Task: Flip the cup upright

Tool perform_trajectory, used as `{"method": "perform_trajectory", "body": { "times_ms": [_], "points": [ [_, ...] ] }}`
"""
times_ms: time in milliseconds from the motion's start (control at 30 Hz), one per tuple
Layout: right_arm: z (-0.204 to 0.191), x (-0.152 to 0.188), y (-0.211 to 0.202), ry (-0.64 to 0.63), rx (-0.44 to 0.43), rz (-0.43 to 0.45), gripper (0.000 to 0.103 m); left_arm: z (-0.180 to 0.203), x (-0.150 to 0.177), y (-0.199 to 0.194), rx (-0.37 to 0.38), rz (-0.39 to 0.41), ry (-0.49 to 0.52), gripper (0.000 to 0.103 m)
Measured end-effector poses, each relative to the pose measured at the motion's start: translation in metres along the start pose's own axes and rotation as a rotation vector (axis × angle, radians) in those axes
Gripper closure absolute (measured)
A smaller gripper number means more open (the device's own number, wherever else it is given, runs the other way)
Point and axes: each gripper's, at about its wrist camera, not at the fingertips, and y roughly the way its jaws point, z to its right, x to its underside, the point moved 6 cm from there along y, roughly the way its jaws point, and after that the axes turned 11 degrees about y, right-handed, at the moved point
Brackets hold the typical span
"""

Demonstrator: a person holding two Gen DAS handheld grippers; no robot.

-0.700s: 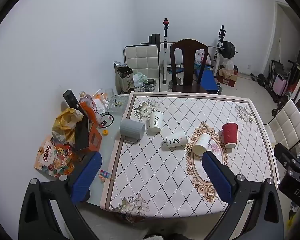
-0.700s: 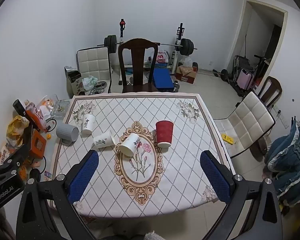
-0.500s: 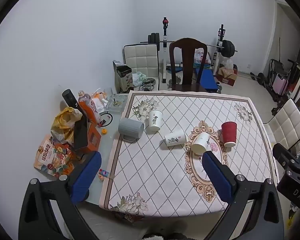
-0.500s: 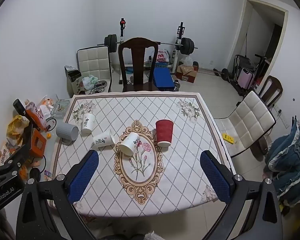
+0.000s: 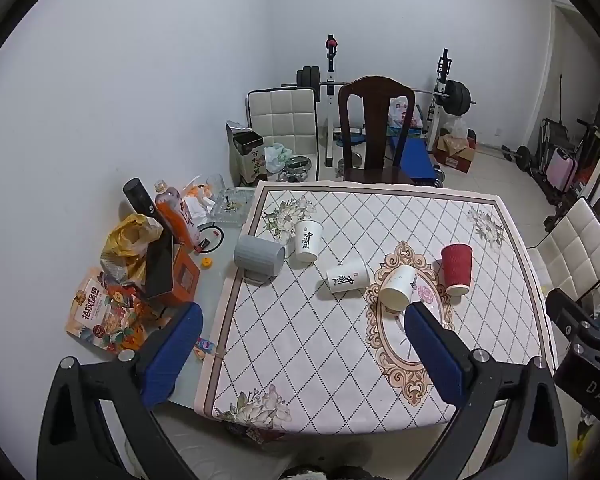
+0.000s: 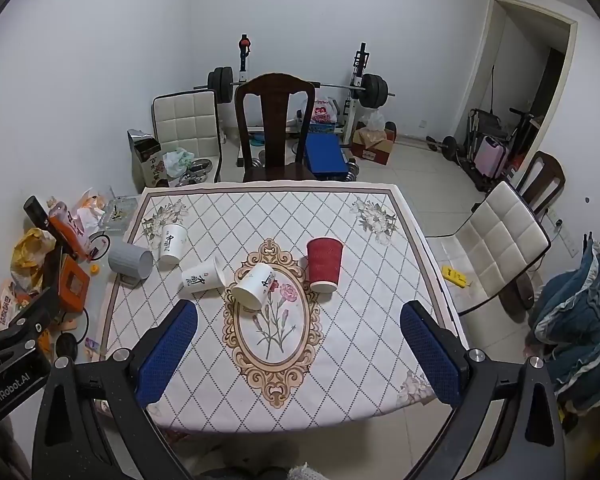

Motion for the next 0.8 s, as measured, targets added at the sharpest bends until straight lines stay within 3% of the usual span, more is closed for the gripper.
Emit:
{"method": "perform_trajectory", "body": {
  "times_ms": [800],
  "points": [
    [-0.0023, -0.0047, -0.0023, -0.005, 0.0, 0.004, 0.001, -0.0034, -0.0069, -0.007, -0.015, 0.018, 0.002, 0.0]
  ]
}}
